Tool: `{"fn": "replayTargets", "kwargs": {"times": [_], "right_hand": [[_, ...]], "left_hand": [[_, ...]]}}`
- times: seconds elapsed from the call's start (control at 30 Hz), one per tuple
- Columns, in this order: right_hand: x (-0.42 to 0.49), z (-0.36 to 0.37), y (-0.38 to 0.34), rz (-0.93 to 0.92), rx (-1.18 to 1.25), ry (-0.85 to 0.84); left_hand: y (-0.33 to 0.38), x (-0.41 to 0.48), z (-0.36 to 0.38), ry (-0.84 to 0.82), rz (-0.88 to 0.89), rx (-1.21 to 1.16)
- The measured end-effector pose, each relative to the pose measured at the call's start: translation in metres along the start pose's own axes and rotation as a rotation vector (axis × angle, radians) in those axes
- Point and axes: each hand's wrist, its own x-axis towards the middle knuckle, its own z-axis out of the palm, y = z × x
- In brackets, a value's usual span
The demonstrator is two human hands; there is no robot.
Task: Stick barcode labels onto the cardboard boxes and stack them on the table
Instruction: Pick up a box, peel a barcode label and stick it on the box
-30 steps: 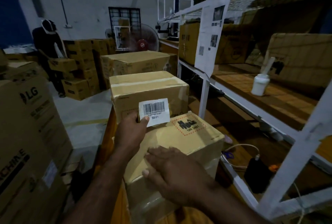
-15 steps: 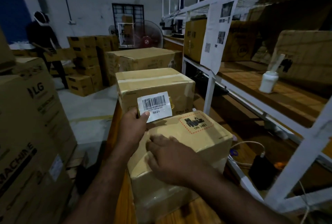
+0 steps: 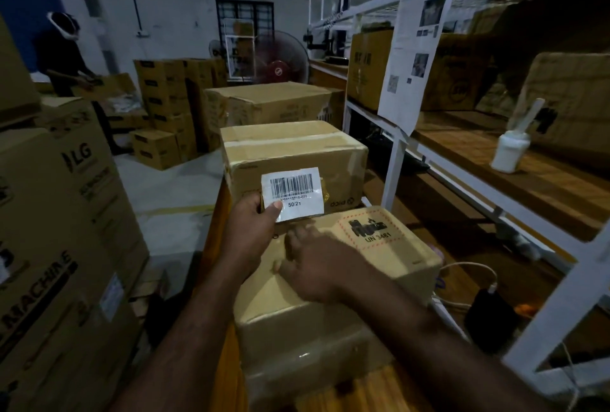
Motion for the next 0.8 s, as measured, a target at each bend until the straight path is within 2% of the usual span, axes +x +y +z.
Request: {"fn": "replayTargets", "kwargs": {"times": [0.1, 0.23, 0.37, 0.5, 0.63, 0.8], "right_hand": [[-0.045, 0.002, 0.002, -0.11, 0.053, 0.008], [-0.054, -0.015, 0.042, 0.038, 0.126, -0.041], [-0.005, -0.008, 0.036, 0.11, -0.053, -0.054], [0.013, 0.008, -0.001, -0.035, -0.018, 0.011], [-0.012, 0.008, -0.003, -0.163, 0.06, 0.005], [-0.046, -0.002, 0.022, -0.107, 0.242, 0.053]], "left_hand": [[-0.003, 0.002, -0.003, 0.04, -0.002, -0.016], [0.0, 0.001, -0.003, -0.015, -0.003, 0.012], [0.002, 0.002, -0.003, -0.04, -0.009, 0.032], [0.001, 0.001, -0.001, -0.03, -0.003, 0.048], [0.003, -0.004, 0.001, 0.003, 0.027, 0.079], [0.011, -0.011, -0.003, 0.005, 0.031, 0.085]]}}
